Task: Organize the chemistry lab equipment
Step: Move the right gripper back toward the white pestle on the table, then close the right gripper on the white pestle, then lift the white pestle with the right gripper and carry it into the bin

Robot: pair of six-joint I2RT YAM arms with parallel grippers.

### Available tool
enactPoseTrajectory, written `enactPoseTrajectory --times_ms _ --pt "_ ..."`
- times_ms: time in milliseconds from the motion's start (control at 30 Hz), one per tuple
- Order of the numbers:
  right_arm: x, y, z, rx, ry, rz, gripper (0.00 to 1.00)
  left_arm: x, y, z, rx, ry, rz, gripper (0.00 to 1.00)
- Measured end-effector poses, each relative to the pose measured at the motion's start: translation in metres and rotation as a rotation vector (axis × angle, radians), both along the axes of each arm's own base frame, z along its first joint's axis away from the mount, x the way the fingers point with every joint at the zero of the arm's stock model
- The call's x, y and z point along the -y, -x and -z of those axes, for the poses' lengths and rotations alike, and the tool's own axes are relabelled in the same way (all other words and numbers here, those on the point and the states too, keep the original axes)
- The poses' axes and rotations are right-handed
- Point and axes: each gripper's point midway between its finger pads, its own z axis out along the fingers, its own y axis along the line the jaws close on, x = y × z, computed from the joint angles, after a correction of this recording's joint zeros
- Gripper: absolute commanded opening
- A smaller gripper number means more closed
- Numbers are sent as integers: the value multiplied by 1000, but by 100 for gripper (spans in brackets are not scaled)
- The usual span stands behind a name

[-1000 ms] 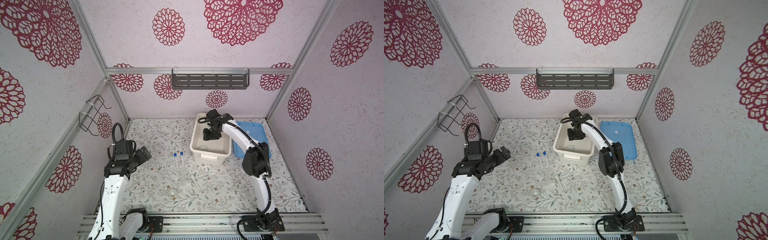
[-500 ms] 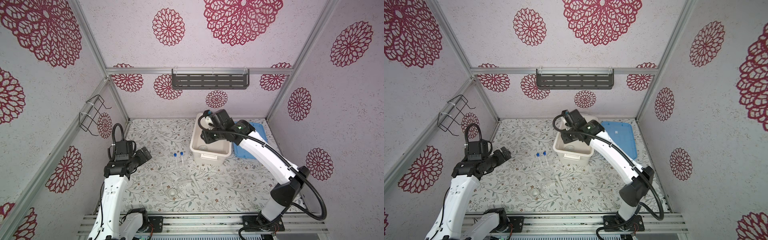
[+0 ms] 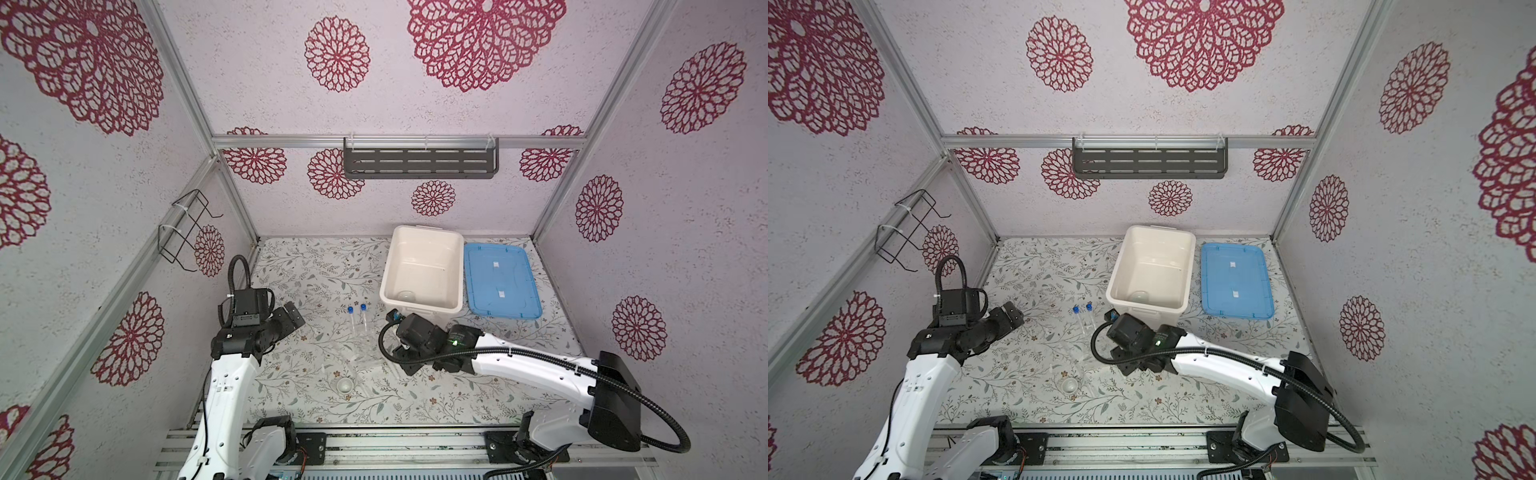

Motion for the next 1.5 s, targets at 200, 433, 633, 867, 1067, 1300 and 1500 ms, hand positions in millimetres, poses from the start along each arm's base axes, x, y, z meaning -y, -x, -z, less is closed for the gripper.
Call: enactPoseTrajectory --times_ms 200,433,633,867,1067,1300,1500 --pt "-5 0 35 16 48 -5 54 0 0 0 -2 -2 4 97" --pt "0 -6 79 16 119 16 55 5 6 10 -22 18 18 97" --pt "-5 -15 94 -6 109 29 50 5 11 10 -8 16 18 97" --pt "-9 -31 103 -45 73 43 44 5 15 12 -4 14 20 97" --pt "-18 -39 109 -65 71 47 25 5 17 10 10 11 20 97" --pt "-18 -39 109 -71 60 47 16 6 17 11 9 11 20 97" --pt "0 -29 109 -86 57 74 10 4 18 12 7 6 16 97"
